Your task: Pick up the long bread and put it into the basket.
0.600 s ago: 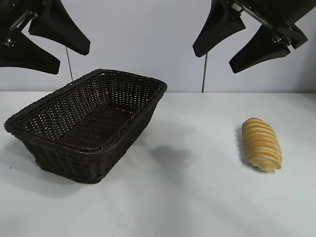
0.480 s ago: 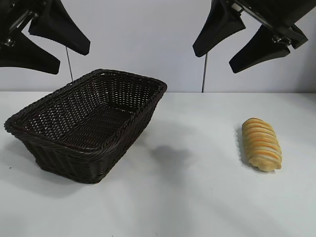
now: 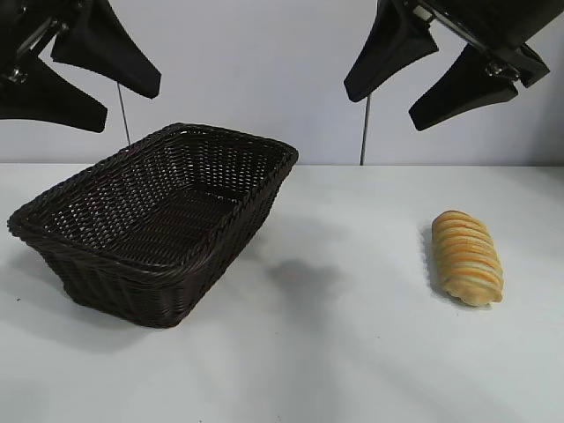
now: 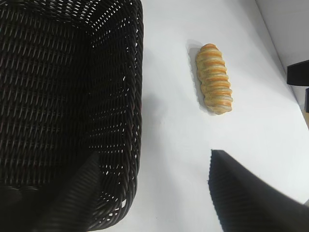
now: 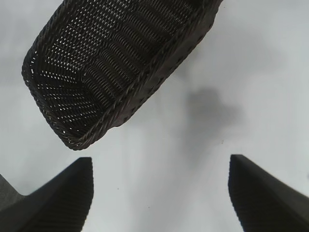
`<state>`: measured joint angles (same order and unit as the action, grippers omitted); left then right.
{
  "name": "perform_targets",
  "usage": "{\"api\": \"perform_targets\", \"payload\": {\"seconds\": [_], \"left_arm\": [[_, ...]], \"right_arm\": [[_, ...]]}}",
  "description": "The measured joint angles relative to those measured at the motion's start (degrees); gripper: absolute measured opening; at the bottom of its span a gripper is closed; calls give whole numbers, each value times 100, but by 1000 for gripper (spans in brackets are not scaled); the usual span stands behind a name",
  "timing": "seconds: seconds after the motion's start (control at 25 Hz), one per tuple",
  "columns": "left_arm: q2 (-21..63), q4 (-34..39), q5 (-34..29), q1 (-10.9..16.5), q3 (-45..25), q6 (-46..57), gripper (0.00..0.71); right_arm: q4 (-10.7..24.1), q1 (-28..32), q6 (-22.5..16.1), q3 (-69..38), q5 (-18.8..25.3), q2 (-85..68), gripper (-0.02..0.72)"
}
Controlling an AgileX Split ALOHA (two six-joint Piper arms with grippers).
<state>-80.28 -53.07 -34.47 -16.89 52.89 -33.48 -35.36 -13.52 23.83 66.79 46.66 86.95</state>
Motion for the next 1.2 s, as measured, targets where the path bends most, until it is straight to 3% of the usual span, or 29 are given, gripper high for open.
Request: {"api": "perform_targets", "payload": {"seconds": [0.52, 0.88, 1.04, 1.2], "left_arm": [[0, 0, -210, 0, 0, 405, 472], [0, 1130, -1028, 0, -110, 3196, 472], [0, 1255, -972, 0, -464, 4236, 472], [0, 1320, -479, 0, -863, 5406, 472]], "right_arm": [[0, 0, 0, 0, 11, 0, 559], [0, 0, 0, 0, 52, 0, 559], [0, 0, 0, 0, 56, 0, 559], [0, 0, 0, 0, 63, 0, 559]]}}
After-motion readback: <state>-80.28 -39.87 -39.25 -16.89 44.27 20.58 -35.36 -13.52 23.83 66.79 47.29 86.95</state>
